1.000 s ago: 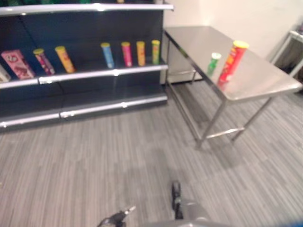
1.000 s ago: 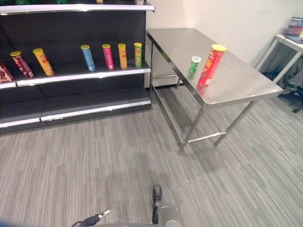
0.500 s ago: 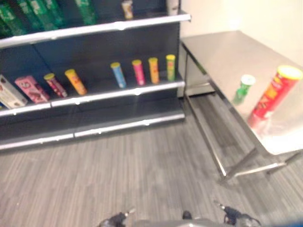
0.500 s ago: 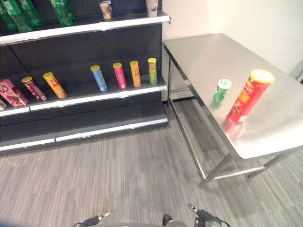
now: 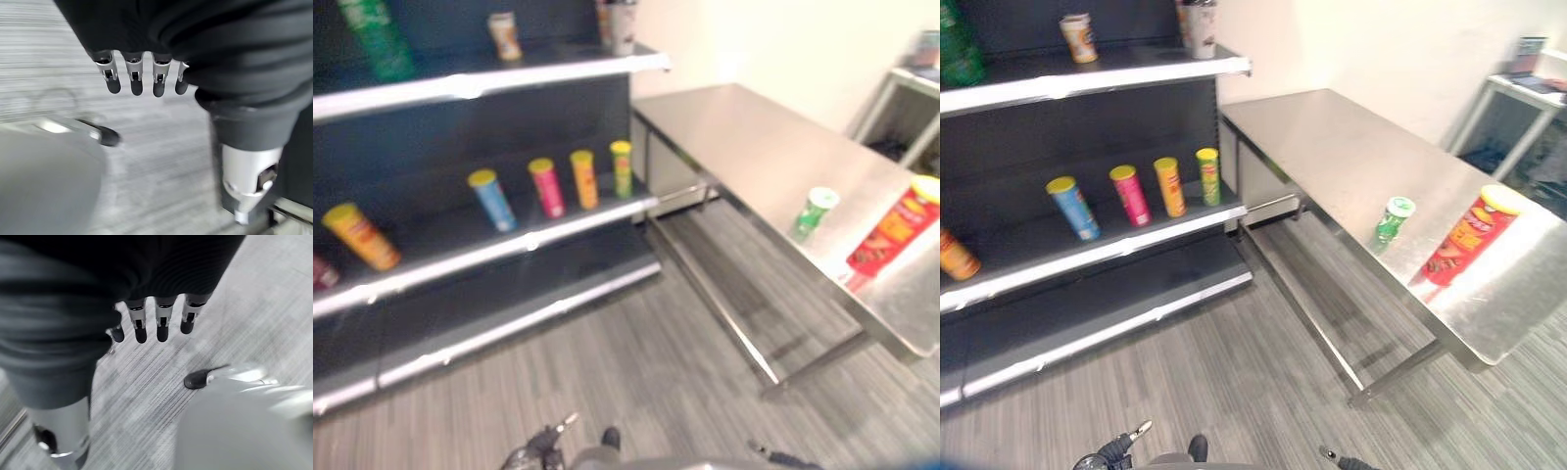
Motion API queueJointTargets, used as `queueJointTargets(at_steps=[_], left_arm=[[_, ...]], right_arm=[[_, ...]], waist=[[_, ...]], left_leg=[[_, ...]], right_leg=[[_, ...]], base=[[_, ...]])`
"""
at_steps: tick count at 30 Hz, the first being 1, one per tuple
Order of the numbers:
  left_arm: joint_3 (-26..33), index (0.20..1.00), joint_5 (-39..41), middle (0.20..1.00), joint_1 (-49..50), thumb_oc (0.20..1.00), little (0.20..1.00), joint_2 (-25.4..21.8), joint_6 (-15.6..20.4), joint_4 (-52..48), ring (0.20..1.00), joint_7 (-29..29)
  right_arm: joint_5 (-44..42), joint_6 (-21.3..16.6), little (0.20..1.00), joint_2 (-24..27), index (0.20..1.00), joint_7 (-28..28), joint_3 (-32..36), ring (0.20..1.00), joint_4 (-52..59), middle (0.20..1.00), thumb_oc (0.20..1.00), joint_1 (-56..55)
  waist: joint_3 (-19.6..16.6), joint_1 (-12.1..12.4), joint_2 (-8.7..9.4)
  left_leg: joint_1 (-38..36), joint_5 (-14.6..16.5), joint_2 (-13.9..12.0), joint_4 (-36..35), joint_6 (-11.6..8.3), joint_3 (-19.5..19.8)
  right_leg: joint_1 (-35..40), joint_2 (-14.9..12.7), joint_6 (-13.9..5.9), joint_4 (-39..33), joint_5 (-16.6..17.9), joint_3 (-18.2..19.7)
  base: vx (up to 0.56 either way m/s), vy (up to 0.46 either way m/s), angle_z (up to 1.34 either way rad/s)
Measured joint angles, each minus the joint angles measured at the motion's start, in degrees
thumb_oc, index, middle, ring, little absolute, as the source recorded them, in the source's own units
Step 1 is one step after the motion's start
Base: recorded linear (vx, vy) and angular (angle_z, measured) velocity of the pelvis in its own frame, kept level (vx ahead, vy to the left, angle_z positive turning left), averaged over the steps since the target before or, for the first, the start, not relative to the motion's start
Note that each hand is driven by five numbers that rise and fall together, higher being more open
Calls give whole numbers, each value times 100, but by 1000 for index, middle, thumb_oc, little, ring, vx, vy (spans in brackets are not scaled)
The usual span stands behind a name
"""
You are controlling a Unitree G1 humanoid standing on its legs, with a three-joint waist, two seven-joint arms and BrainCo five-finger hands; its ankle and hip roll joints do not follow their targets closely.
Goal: Put the goods on the table back onto the shelves and tidy them up.
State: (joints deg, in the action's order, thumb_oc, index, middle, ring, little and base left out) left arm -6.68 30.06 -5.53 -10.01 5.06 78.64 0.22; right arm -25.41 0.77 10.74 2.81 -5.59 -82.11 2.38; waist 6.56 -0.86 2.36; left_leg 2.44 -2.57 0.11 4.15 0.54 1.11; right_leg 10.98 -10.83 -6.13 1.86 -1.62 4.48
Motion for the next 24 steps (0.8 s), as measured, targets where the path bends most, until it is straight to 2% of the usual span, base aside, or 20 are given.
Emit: queueJointTargets(at_steps=[2,5,6,7,8,9,10,11,12,14,15,16,17,18,19,20,21,22,23,24], left_arm=[[-156,1000,-63,1000,13,1000,1000,-12,-7,-2,1000,-3],[-244,1000,-230,1000,-16,1000,1000,-23,-1,-10,1000,12],[-509,1000,-373,1000,73,1000,1000,-86,17,-49,1000,8],[-632,1000,-460,1000,122,1000,1000,-124,14,-116,1000,52],[-621,1000,-653,1000,83,1000,1000,-94,-64,-71,1000,46],[-808,1000,-762,1000,115,1000,1000,-128,-76,-95,1000,54],[-838,1000,-937,1000,194,1000,1000,-83,-67,-97,1000,104],[-777,1000,-973,1000,211,1000,1000,-73,-66,-97,1000,123],[-661,1000,-1106,1000,250,1000,1000,-18,-25,-155,1000,139],[-617,1000,-1115,1000,248,1000,1000,-34,-35,-142,1000,175],[-600,1000,-1122,1000,257,1000,1000,-74,-39,-137,1000,183],[-568,1000,-1124,1000,255,1000,1000,-135,-58,-126,1000,182],[-330,1000,-1123,1000,312,1000,1000,-90,-55,-130,1000,224],[-295,1000,-1124,1000,378,1000,1000,-92,-89,-98,1000,226],[83,1000,-1159,1000,650,1000,1000,-16,-225,-381,1000,196],[182,1000,-1154,1000,1095,1000,1000,18,-223,73,1000,256],[-61,1000,-1261,1000,903,1000,1000,-137,-209,118,1000,277],[-266,1000,-1333,1000,757,1000,1000,-232,-180,5,1000,292],[-327,1000,-1371,1000,673,1000,1000,-230,-108,-43,1000,347],[-172,1000,-1344,1000,666,1000,1000,-166,-102,-20,1000,354]], right_arm=[[-49,1,1000,-114,1000,-76,-7,1000,163,1000,1000,-93],[-55,11,1000,-108,1000,-126,-28,1000,162,1000,1000,-121],[-45,2,1000,-116,1000,-118,16,1000,231,1000,1000,-56],[-53,-4,1000,-105,1000,-110,81,1000,251,1000,1000,-35],[-49,-105,1000,-84,1000,-120,56,1000,442,1000,1000,-21],[-55,-155,1000,-39,1000,-132,230,1000,485,1000,1000,83],[-49,-153,1000,21,1000,-121,197,1000,476,1000,1000,182],[-49,-167,1000,44,1000,-121,188,1000,486,1000,1000,186],[-39,-99,1000,141,1000,-107,197,1000,359,1000,1000,191],[-40,-106,1000,128,1000,-109,198,1000,374,1000,1000,97],[-39,-107,1000,73,1000,-109,170,1000,371,1000,1000,66],[-39,-113,1000,12,1000,-114,167,1000,371,1000,1000,56],[-3,-120,1000,55,1000,-114,161,1000,310,1000,1000,80],[13,-124,1000,82,1000,-117,139,1000,260,1000,1000,141],[136,-111,1000,-4,1000,-147,230,1000,338,1000,1000,183],[208,-200,1000,16,1000,-273,-214,1000,195,1000,1000,-25],[256,-124,1000,94,1000,-256,-229,1000,201,1000,1000,-244],[307,1,1000,177,1000,-233,-227,1000,135,1000,1000,-396],[415,18,1000,353,1000,-214,-232,1000,61,1000,1000,-597],[427,16,1000,469,1000,-208,-244,1000,72,1000,1000,-698]], waist=[[-11,-90,-22],[-36,-177,-16],[-11,-87,11],[-64,-82,48],[-30,-133,3],[29,-133,-205],[-12,-87,-353],[-40,-124,-410],[-138,67,-412],[-156,20,-400],[-183,21,-304],[-193,1,-212],[-167,86,-235],[-201,210,-298],[-162,19,-195],[-491,94,-217],[-577,-27,-93],[-566,-49,-57],[-615,-51,-104],[-616,-67,-183]], left_leg=[[-68,98,-12,-20,112,-477],[-138,109,23,-107,126,-673],[-169,71,-3,-164,154,-934],[-227,71,-17,-255,163,-1242],[-256,142,-37,-177,164,-1418],[-352,130,-255,-350,252,-1862],[-416,122,-428,-509,350,-2376],[-429,165,-457,-529,400,-2562],[-488,202,-459,-634,317,-2979],[-385,232,-484,-482,257,-2879],[-255,171,-449,-383,171,-2690],[-172,120,-440,-336,93,-2650],[-144,53,-475,-384,-63,-2334],[-200,44,-532,-477,-70,-2365],[-298,18,-642,-310,-483,-2548],[-742,185,-1244,-313,-489,-3875],[-658,149,-1253,-293,-544,-3696],[-578,90,-1333,-325,-615,-3440],[-537,-137,-1457,-313,-576,-3249],[-503,-195,-1606,-165,-675,-3189]], right_leg=[[-268,-90,-61,168,161,213],[-431,-76,-144,172,84,370],[-689,-99,-246,409,130,407],[-988,-55,-322,642,129,443],[-1121,-36,-369,608,275,357],[-1312,-41,-46,640,528,-563],[-1344,-4,737,666,315,-1904],[-1335,-109,678,909,165,-2376],[-1318,-534,541,1489,-146,-3356],[-922,-666,163,1292,-235,-3258],[-590,-698,-8,885,1,-3168],[-424,-650,-243,563,52,-3089],[-666,-560,-294,634,45,-3663],[-770,-542,-184,679,40,-3928],[-897,-470,-98,629,49,-4047],[-899,-192,100,558,-44,-3625],[-777,-290,-48,653,-174,-3621],[-808,-144,-107,615,-261,-3648],[-826,81,46,606,-298,-3652],[-805,188,117,627,-405,-3640]], base=[[147,244,-105],[46,218,-63],[-25,252,-87],[-44,321,-144],[-65,303,-170],[-13,168,-215],[8,98,-186],[27,32,-218],[0,0,-144],[0,0,-85],[-46,17,-24],[-114,-196,-63],[-96,-231,-94],[-31,-291,-136],[65,-157,-332],[58,-154,-271],[39,-114,-227],[71,-216,4],[58,-191,-8],[71,-244,-7]])
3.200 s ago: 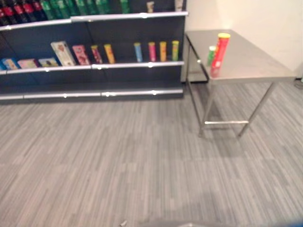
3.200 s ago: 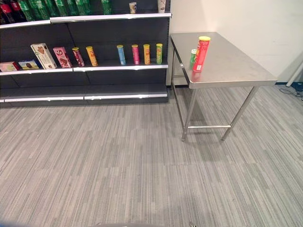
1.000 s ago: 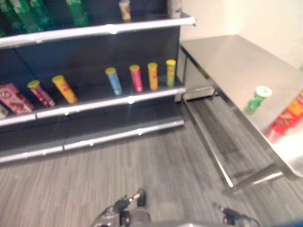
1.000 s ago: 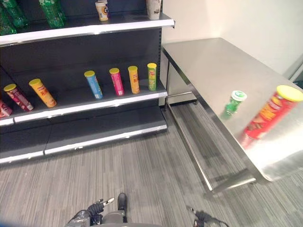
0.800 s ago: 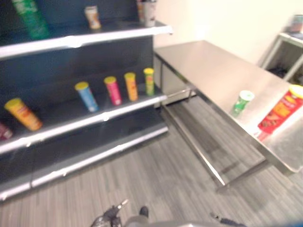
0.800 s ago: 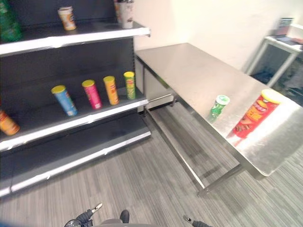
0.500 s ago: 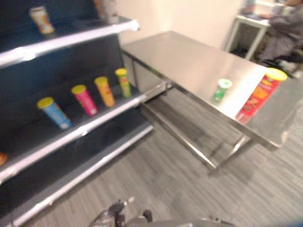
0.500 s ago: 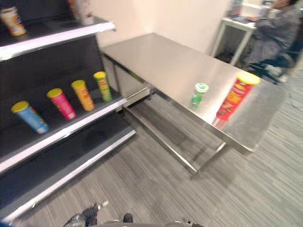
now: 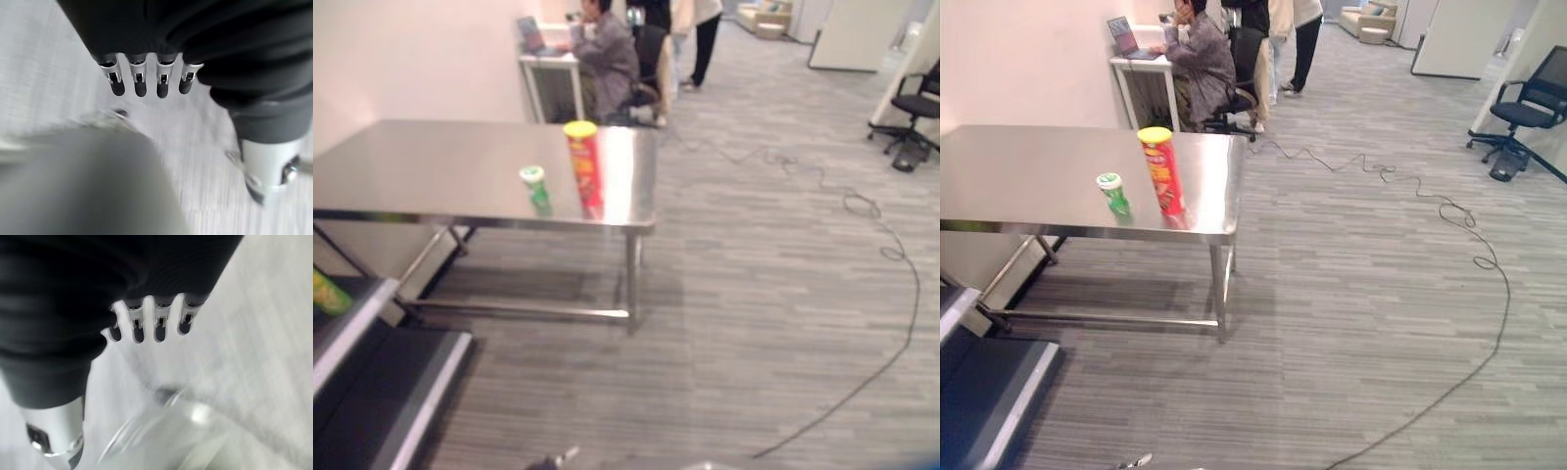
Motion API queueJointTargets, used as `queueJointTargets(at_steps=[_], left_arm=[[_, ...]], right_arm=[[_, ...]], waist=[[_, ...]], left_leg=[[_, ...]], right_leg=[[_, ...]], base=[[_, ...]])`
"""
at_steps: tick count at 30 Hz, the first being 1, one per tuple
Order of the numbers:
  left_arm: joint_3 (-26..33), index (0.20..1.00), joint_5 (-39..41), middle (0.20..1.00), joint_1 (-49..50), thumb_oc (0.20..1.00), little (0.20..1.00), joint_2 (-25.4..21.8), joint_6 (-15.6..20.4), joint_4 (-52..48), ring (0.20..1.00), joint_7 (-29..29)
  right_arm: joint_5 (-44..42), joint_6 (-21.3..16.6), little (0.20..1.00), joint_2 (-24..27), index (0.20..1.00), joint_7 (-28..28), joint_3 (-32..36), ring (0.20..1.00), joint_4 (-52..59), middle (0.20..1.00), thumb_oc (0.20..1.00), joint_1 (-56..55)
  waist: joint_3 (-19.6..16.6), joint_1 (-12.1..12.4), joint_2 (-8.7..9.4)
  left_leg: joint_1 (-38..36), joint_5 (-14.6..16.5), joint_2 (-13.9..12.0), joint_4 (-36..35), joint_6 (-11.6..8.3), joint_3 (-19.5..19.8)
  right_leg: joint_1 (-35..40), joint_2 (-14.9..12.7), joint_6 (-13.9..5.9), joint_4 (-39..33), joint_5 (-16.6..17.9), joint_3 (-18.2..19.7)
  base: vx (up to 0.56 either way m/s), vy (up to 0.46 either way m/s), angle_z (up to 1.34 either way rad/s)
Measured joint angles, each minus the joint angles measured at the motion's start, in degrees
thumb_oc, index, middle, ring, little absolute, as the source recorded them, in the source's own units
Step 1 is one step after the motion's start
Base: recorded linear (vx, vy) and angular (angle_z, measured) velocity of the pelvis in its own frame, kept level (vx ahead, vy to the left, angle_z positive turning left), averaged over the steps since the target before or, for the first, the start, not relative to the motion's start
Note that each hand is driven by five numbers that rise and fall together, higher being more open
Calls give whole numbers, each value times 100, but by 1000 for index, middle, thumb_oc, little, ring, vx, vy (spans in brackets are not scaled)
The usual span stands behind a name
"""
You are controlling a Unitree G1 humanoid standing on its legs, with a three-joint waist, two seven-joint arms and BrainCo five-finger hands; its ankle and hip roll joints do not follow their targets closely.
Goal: Put the goods on the table back onto the shelves and tidy them up.
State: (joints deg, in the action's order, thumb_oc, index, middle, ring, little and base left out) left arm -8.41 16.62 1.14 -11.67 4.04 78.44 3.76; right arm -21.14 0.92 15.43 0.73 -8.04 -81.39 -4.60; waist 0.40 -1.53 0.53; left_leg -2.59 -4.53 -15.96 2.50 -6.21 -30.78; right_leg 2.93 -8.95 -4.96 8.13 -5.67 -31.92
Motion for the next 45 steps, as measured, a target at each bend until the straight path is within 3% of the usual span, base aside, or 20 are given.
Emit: queueJointTargets(at_steps=[2,3,5,6,7,8,11,15,18,19,20,21,23,26,31,32,34,40,43,45], left_arm=[[59,1000,51,1000,-46,1000,1000,58,0,16,1000,-6],[233,1000,127,1000,22,1000,1000,129,-9,57,1000,-8],[404,1000,491,1000,67,1000,1000,203,1,26,1000,-132],[426,1000,515,1000,121,1000,1000,215,-2,37,1000,-143],[454,1000,727,1000,89,1000,1000,243,25,-16,1000,-184],[457,1000,779,1000,76,1000,1000,255,37,-28,1000,-193],[455,1000,975,1000,71,1000,1000,256,57,32,1000,-248],[438,1000,1052,1000,15,1000,1000,245,78,27,1000,-269],[437,1000,1196,1000,-107,1000,1000,346,86,25,1000,-311],[386,1000,1187,1000,-161,1000,1000,342,90,20,1000,-312],[382,1000,1179,1000,-158,1000,1000,305,98,26,1000,-303],[386,1000,1153,1000,-186,1000,1000,177,118,4,1000,-310],[374,1000,1086,1000,-495,1000,1000,70,96,102,1000,-296],[97,1000,781,1000,-605,1000,1000,124,109,18,1000,-222],[-197,1000,417,1000,-426,1000,1000,137,41,76,1000,-181],[-351,1000,348,1000,-314,1000,1000,90,58,123,1000,-176],[-348,1000,192,1000,-269,1000,1000,1,9,196,1000,-162],[-468,1000,88,1000,-334,1000,1000,-51,6,252,1000,-140],[-677,1000,-51,1000,-428,1000,1000,-135,51,244,1000,-145],[-917,1000,-214,1000,-475,1000,1000,-189,85,209,1000,-123]], right_arm=[[1,-6,1000,26,1000,1,-30,1000,7,1000,1000,-49],[23,-18,1000,82,1000,15,-31,1000,100,1000,1000,-15],[22,-47,1000,20,1000,33,-58,1000,89,1000,1000,133],[22,-72,1000,17,1000,31,-54,1000,140,1000,1000,234],[21,-83,1000,55,1000,38,-40,1000,156,1000,1000,301],[22,-106,1000,69,1000,41,-41,1000,141,1000,1000,343],[25,-177,1000,-4,1000,40,-52,1000,87,1000,1000,447],[37,-140,1000,-101,1000,48,-42,1000,85,1000,1000,447],[114,-126,1000,16,1000,45,-55,1000,81,1000,1000,392],[246,-123,1000,48,1000,31,17,1000,162,1000,1000,252],[286,-136,1000,-25,1000,29,-42,1000,146,1000,1000,249],[358,-109,1000,-158,1000,-12,-10,1000,59,1000,1000,226],[432,-110,1000,-230,1000,-21,115,1000,-72,1000,1000,285],[427,-20,1000,-216,1000,-27,182,1000,95,1000,1000,337],[424,-55,1000,-130,1000,157,-31,1000,372,1000,1000,355],[419,-92,1000,-132,1000,123,-42,1000,320,1000,1000,464],[410,-151,1000,-177,1000,92,-31,1000,312,1000,1000,603],[74,-114,1000,-199,1000,79,-21,1000,-3,1000,1000,409],[-36,-120,1000,-239,1000,-25,-29,1000,-156,1000,1000,323],[-36,-127,1000,-262,1000,-73,19,1000,-329,1000,1000,105]], waist=[[1,60,-23],[-9,114,-204],[62,467,-121],[58,535,-94],[69,665,-56],[78,727,-41],[95,722,-15],[248,752,-36],[484,749,-323],[563,723,-299],[550,793,-204],[518,775,50],[597,748,180],[600,785,130],[394,611,-52],[408,610,-171],[423,469,-133],[607,32,234],[664,-56,336],[649,-110,431]], left_leg=[[40,-20,-79,105,9,44],[97,-135,-167,307,-54,194],[464,-112,-324,1187,-239,1231],[575,-88,-261,1235,-263,1446],[894,81,157,1138,-486,2303],[965,81,367,810,-483,2628],[994,-200,367,-478,-443,2359],[1072,-369,44,-799,-522,2752],[1001,-266,-194,-751,-433,2689],[1026,-719,-75,-517,-451,2649],[1034,-581,165,-311,-331,2515],[1031,-392,438,-138,-161,2363],[1220,-55,780,269,153,2306],[926,141,1093,292,521,2060],[329,507,1468,21,806,2054],[34,334,1476,-396,1032,2065],[-44,226,1379,-632,1076,2044],[-294,260,1377,-779,1033,2438],[-300,320,1445,-794,938,2764],[-409,397,1507,-793,753,3177]], right_leg=[[-12,52,61,-57,8,-18],[-17,158,198,-75,-76,41],[179,259,435,-531,208,281],[329,278,399,-725,246,309],[373,258,385,-911,341,275],[375,264,285,-1026,401,228],[406,401,238,-1206,443,111],[445,370,160,-1197,441,401],[657,123,-216,-1229,491,646],[786,-158,-311,-1218,523,732],[789,-394,-360,-1216,496,810],[788,-653,-175,-1175,552,927],[679,-1075,29,-725,808,899],[356,-1500,36,36,1454,1000],[-102,-2147,88,1426,2299,658],[-419,-1899,-219,1804,1459,1304],[-626,-1146,-378,1260,628,1530],[-1093,143,-337,-228,676,2071],[-1223,290,-367,-366,736,2722],[-1008,330,-123,-430,988,2900]], base=[[30,-146,-3],[23,-119,-31],[45,-37,-54],[150,78,-17],[193,154,16],[265,265,24],[142,204,7],[254,330,-24],[292,450,-32],[414,694,-28],[272,549,-35],[272,552,-22],[230,527,7],[194,405,-16],[260,440,-5],[39,91,-17],[123,71,-6],[120,7,28],[149,-24,79],[170,-41,109]])
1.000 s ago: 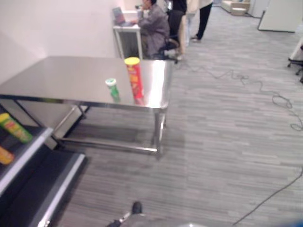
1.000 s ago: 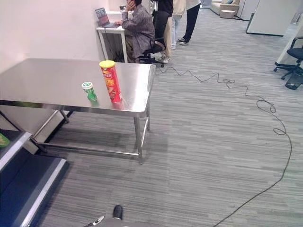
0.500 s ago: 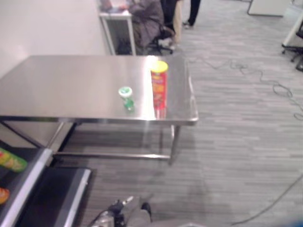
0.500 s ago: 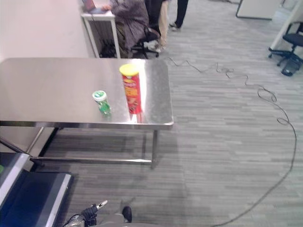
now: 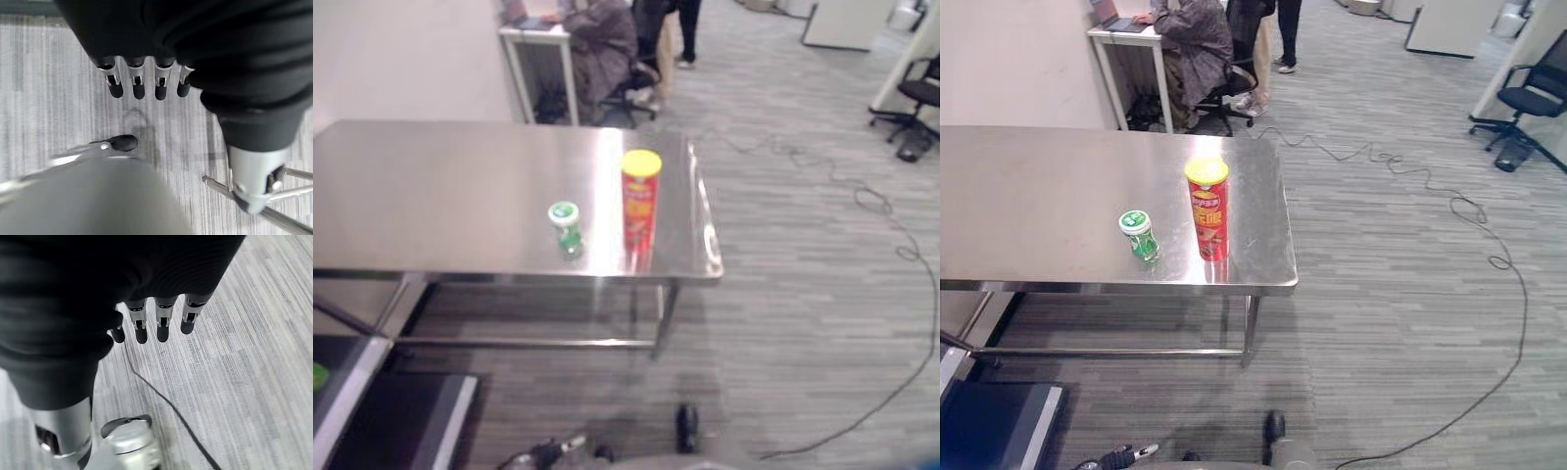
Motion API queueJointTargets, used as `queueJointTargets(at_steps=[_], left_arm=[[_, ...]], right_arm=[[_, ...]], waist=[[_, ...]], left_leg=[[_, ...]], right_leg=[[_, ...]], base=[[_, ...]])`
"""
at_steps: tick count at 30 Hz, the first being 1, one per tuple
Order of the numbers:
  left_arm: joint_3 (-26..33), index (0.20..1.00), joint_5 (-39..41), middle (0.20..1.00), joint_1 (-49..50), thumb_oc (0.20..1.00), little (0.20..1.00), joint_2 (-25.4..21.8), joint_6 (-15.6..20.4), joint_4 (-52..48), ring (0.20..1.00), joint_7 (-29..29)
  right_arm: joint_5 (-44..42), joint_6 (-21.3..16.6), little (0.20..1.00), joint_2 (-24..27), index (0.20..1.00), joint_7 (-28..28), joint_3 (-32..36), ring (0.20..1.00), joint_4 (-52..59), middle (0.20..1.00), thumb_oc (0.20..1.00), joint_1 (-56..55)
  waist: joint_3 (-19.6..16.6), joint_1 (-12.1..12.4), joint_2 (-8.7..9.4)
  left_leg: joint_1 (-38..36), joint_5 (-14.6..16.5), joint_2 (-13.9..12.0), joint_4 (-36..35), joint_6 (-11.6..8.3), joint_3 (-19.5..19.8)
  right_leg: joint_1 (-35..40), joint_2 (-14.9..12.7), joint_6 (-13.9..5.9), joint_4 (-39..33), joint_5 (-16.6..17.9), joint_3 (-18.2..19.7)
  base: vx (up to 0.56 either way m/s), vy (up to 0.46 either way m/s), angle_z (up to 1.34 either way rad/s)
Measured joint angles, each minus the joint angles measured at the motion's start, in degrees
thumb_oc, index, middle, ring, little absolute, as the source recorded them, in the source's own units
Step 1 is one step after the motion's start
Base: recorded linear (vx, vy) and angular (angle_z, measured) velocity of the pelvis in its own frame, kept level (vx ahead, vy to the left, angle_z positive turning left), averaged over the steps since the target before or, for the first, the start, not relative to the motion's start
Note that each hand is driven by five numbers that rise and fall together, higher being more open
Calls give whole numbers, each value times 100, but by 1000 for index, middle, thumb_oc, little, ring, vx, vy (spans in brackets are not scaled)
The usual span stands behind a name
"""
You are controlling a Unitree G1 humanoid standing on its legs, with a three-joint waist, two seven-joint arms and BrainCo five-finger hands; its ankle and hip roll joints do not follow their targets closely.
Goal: Put the goods on the table back onto the shelves and tidy them up.
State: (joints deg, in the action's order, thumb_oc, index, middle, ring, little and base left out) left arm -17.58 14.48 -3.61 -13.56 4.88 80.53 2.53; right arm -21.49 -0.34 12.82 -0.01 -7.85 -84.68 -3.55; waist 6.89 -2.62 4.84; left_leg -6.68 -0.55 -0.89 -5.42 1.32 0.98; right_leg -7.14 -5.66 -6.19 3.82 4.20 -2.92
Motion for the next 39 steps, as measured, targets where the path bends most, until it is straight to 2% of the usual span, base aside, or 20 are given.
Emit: queueJointTargets(at_steps=[2,3,5,9,10,13,14,15,16,17,20,22,24,27,31,32,34,36,37,39], left_arm=[[0,1000,-68,1000,93,1000,1000,188,-22,-105,1000,48],[49,1000,-92,1000,122,1000,1000,236,-29,-150,1000,73],[247,1000,-112,1000,143,1000,1000,251,-23,-205,1000,90],[247,1000,-117,1000,160,1000,1000,219,-33,-88,1000,122],[332,1000,-121,1000,204,1000,1000,213,-48,-109,1000,138],[653,1000,-119,1000,421,1000,1000,223,-50,-224,1000,142],[721,1000,-119,1000,510,1000,1000,207,-61,-260,1000,135],[882,1000,-130,1000,617,1000,1000,257,-88,-385,1000,135],[1250,1000,-203,1000,807,1000,1000,364,-83,-495,1000,98],[1373,1000,-211,1000,831,1000,1000,433,-106,-403,1000,72],[1409,1000,-217,1000,800,1000,1000,393,-127,-340,1000,57],[1398,1000,-224,1000,854,1000,1000,374,-130,-430,1000,59],[1361,1000,-286,1000,944,1000,1000,432,-131,-475,1000,61],[1347,1000,-464,1000,981,1000,1000,477,-127,-515,1000,62],[1284,1000,-496,1000,991,1000,1000,459,-89,-668,1000,71],[1299,1000,-493,1000,1114,1000,1000,447,-71,-737,1000,76],[1291,1000,-493,1000,1193,1000,1000,432,-27,-949,1000,116],[1299,1000,-492,1000,1217,1000,1000,426,15,-938,1000,147],[1289,1000,-493,1000,1183,1000,1000,427,18,-937,1000,147],[1293,1000,-493,1000,1226,1000,1000,435,37,-957,1000,150]], right_arm=[[0,5,1000,137,1000,-27,16,1000,-146,1000,1000,115],[-3,1,1000,151,1000,-39,149,1000,-137,1000,1000,138],[-127,16,1000,199,1000,-60,457,1000,-2,1000,1000,96],[-394,-4,1000,603,1000,6,907,1000,73,1000,1000,49],[-455,68,1000,893,1000,85,1288,1000,321,1000,1000,-48],[-446,0,1000,1367,1000,353,1768,1000,1609,1000,1000,-436],[-423,-87,1000,1510,1000,526,2045,1000,2524,1000,1000,-690],[-301,91,1000,1497,1000,708,2387,1000,3539,1000,1000,-1012],[150,-94,1000,1455,1000,1060,2963,1000,5826,1000,1000,-1666],[398,-357,1000,1512,1000,1275,3241,1000,6445,1000,1000,-1689],[1007,-673,1000,1852,1000,1774,3644,1000,6956,1000,1000,-1559],[1491,-550,1000,2017,1000,1897,3803,1000,7323,1000,1000,-1534],[2020,-492,1000,2129,1000,1969,3877,1000,8182,1000,1000,-1540],[2648,-741,1000,2170,1000,1922,3949,1000,9465,1000,1000,-1473],[2711,-880,1000,2211,1000,1701,3754,1000,10256,1000,1000,-1037],[2694,-1142,1000,2286,1000,1527,3586,1000,10452,1000,1000,-887],[2574,-1187,1000,2496,1000,1344,3269,1000,10444,1000,1000,-681],[2525,-1299,1000,2884,1000,1009,2713,1000,10297,1000,1000,-442],[2547,-1281,1000,3005,1000,937,2512,1000,10244,1000,1000,-321],[2718,-1321,1000,3106,1000,712,2370,1000,10214,1000,1000,-263]], waist=[[-32,119,-401],[-77,149,-487],[-176,136,-482],[-430,116,-401],[-514,86,-378],[-578,-18,-372],[-587,-108,-354],[-594,-157,-380],[-600,-278,-497],[-599,-384,-536],[-604,-421,-483],[-635,-408,-460],[-644,-448,-553],[-660,-437,-670],[-672,-310,-679],[-680,-158,-684],[-686,-178,-671],[-686,8,-660],[-687,-24,-664],[-682,121,-665]], left_leg=[[-140,85,-300,7,-244,-8],[-198,128,-431,8,-303,-12],[-331,243,-562,4,-479,-12],[-333,279,-595,4,-526,-43],[-349,299,-589,3,-557,-89],[-390,318,-544,2,-560,-149],[-418,338,-518,4,-546,-162],[-440,363,-510,0,-546,-175],[-456,389,-497,-1,-529,-188],[-481,400,-483,-1,-522,-193],[-497,417,-449,1,-505,-191],[-404,430,-456,-1,-488,-179],[-330,412,-437,-1,-496,-187],[-310,406,-430,-1,-498,-164],[-214,396,-414,0,-480,-121],[-161,369,-416,1,-476,-78],[-132,355,-412,2,-469,10],[-94,281,-397,1,-516,99],[-94,278,-387,2,-520,116],[-85,262,-381,2,-511,176]], right_leg=[[316,268,22,-368,-9,-122],[523,399,73,-599,29,-140],[776,544,136,-919,74,-203],[768,584,249,-919,151,-181],[779,582,266,-918,164,-162],[776,548,342,-921,230,-89],[790,536,301,-916,276,-77],[794,542,298,-920,273,-69],[814,506,289,-924,265,-65],[837,497,280,-924,256,-63],[857,477,272,-920,249,-59],[765,464,282,-923,242,-67],[684,438,237,-924,274,-60],[692,424,227,-924,278,-79],[627,400,245,-925,268,-120],[629,388,239,-921,273,-186],[612,370,219,-927,282,-269],[637,325,216,-927,279,-409],[641,319,213,-927,276,-404],[671,300,207,-927,265,-450]], base=[[261,-65,21],[163,-42,-8],[155,-47,-2],[113,-35,-9],[108,-4,-6],[60,9,-12],[75,22,-10],[110,17,-9],[46,-3,-5],[88,-1,-4],[45,1,1],[51,-4,1],[32,-1,-1],[30,-10,5],[18,-18,11],[18,-16,14],[16,-13,21],[8,-8,28],[-7,-3,24],[-4,0,15]])
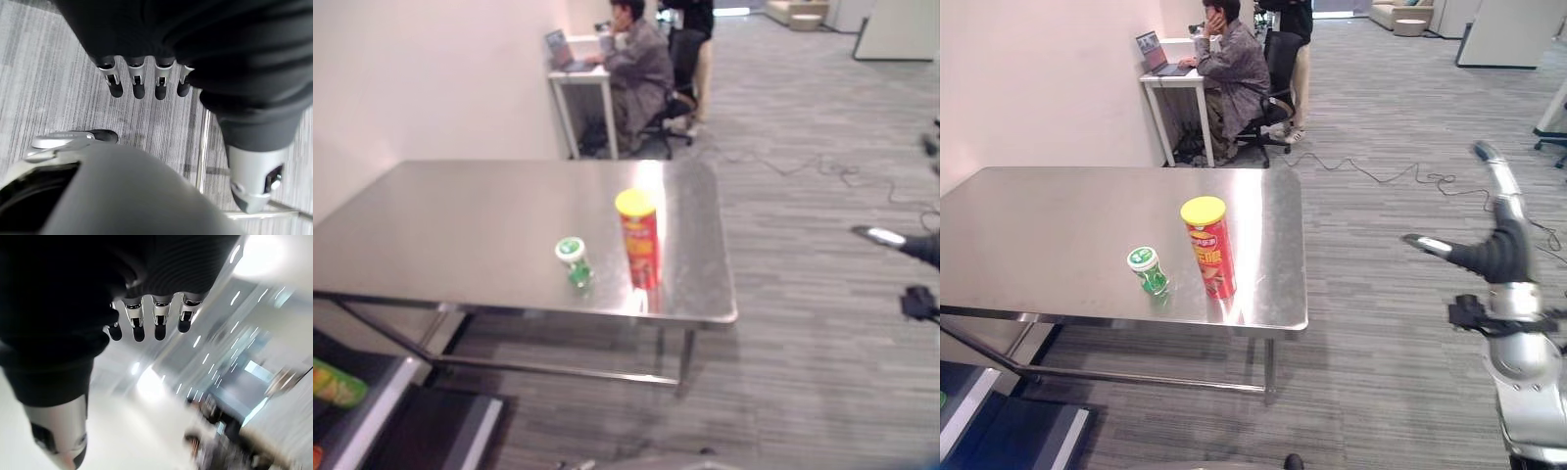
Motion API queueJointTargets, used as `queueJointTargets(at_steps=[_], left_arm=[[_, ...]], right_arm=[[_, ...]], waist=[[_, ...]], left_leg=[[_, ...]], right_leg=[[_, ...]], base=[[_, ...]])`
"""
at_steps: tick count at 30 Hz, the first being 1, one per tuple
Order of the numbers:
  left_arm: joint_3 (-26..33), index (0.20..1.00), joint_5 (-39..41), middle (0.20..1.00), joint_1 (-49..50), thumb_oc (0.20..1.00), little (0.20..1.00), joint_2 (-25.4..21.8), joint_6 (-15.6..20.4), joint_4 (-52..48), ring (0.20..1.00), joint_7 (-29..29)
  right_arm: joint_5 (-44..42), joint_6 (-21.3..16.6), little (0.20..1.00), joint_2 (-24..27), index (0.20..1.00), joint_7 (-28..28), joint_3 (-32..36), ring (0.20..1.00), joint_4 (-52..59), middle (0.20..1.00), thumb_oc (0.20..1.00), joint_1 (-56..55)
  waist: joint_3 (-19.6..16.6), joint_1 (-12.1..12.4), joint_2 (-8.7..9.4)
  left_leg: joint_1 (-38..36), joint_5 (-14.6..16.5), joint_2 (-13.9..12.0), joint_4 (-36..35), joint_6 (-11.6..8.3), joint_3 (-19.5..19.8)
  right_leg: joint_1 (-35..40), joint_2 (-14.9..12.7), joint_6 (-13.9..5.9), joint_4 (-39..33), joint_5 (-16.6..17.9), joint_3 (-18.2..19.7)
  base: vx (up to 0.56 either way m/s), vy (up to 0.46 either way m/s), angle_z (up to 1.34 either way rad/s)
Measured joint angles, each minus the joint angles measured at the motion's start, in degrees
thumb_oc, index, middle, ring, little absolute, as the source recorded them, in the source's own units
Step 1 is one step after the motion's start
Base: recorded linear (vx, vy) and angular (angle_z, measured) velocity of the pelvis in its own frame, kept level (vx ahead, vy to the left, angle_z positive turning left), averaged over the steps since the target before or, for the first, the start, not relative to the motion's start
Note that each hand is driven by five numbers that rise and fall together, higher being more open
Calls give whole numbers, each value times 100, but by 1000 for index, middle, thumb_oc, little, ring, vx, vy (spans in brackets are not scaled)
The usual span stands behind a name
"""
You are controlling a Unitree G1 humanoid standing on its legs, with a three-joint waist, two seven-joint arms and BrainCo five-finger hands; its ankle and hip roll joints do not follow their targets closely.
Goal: Put the goods on the table back onto the shelves and tidy them up.
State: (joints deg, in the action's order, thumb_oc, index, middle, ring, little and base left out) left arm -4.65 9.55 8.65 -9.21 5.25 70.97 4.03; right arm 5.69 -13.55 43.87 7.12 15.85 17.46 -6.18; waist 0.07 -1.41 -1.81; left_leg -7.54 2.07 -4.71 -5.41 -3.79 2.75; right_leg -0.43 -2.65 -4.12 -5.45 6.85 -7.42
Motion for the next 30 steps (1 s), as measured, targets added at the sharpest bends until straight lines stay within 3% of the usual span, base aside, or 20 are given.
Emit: queueJointTargets(at_steps=[13,21,30], left_arm=[[3,1000,6,1000,-37,1000,1000,0,91,-5,1000,6],[5,1000,42,1000,-31,1000,1000,-24,95,-3,1000,4],[-8,1000,46,1000,-42,1000,1000,-87,104,-87,1000,-5]], right_arm=[[-263,-3,1000,783,1000,-711,-1030,1000,-351,1000,1000,1328],[-469,-13,1000,840,1000,-943,-1689,1000,-325,1000,1000,2065],[-465,30,1000,830,1000,-916,-1785,1000,-352,1000,1000,2301]], waist=[[22,184,8],[63,283,69],[280,332,164]], left_leg=[[66,-38,21,0,-22,265],[70,-45,58,1,-27,321],[143,-84,84,78,-17,320]], right_leg=[[69,-42,-15,0,-54,-302],[115,-96,-41,0,-76,-404],[74,-129,-59,4,-73,-420]], base=[[-8,2,10],[-4,3,6],[-67,38,1]])
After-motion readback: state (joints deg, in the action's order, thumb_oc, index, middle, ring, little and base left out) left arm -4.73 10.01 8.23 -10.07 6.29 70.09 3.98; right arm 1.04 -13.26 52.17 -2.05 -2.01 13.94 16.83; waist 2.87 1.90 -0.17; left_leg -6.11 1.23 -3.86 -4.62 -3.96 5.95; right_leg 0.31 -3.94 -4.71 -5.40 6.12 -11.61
